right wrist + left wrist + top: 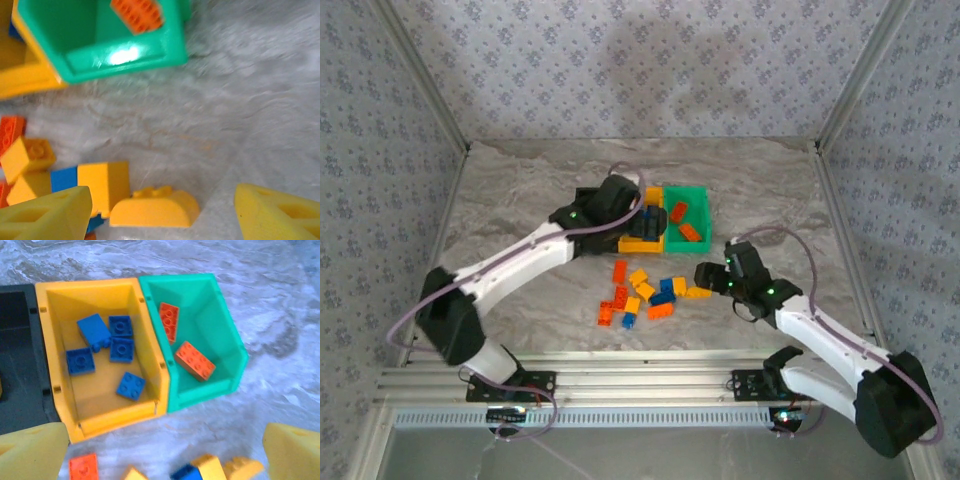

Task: Sort the legos into containers by color

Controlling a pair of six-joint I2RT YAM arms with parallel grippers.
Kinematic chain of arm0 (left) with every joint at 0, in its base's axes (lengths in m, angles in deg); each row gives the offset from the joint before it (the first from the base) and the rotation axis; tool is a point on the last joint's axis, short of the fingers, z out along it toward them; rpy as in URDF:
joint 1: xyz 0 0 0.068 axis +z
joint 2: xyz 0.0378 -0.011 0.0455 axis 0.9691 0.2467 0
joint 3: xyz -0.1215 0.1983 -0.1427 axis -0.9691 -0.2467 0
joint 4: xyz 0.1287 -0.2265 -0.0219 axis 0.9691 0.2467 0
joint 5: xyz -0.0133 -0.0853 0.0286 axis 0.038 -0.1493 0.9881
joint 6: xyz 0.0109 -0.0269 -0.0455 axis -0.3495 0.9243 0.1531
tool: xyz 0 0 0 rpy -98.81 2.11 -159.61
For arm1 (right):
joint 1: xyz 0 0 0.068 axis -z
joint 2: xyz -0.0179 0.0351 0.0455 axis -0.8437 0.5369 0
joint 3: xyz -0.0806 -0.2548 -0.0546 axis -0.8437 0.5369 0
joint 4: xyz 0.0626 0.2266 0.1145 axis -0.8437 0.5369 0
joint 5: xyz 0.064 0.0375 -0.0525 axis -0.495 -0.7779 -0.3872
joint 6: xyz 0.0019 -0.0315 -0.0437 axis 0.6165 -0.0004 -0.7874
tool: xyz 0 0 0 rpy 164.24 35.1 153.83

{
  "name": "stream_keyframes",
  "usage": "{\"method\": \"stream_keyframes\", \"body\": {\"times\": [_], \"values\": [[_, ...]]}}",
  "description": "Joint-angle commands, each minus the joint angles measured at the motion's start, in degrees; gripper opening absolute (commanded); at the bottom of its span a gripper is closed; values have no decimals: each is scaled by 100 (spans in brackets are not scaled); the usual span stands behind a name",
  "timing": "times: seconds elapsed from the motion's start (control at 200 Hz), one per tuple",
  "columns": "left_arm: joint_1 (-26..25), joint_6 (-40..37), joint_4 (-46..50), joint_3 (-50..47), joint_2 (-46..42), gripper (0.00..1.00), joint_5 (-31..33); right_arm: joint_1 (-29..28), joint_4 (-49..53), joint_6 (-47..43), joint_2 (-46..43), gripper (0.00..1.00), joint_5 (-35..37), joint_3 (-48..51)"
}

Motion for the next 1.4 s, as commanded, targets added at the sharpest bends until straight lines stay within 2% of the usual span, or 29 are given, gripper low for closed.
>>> {"method": "stream_keyframes", "body": {"times": [0.0, 0.125, 0.42, 0.54, 0.67, 0.839, 1.059, 1.129, 1.214, 1.394], "values": [[-58, 291, -180, -874, -522, 100, -20, -446, 69, -387, 394, 77, 231, -412], [-127, 500, -201, -1670, -1118, 100, 34, -571, -231, -373, 952, 76, 269, -598], [-145, 804, -88, -2765, -1965, 100, 346, -498, -459, -611, 2247, 73, -345, -1161], [-115, 848, -62, -2961, -2058, 100, 372, -806, -146, -637, 2274, 71, 274, -1237], [-45, 852, -66, -3081, -2141, 100, 368, -1021, 281, -672, 2419, 73, 826, -1342], [30, 818, -53, -3122, -2203, 100, 357, -1003, 763, -410, 2573, 67, 1131, -1286], [62, 861, -51, -3178, -2238, 100, 339, -793, 892, -219, 2068, 59, 1441, -1050], [66, 865, -41, -3188, -2257, 100, 377, -795, 766, -302, 1892, 60, 1420, -1060], [84, 884, -57, -3224, -2289, 100, 383, -856, 433, -475, 1783, 66, 979, -1087], [101, 902, -79, -3250, -2274, 100, 367, -983, 347, -298, 2249, 69, 915, -1406]]}}
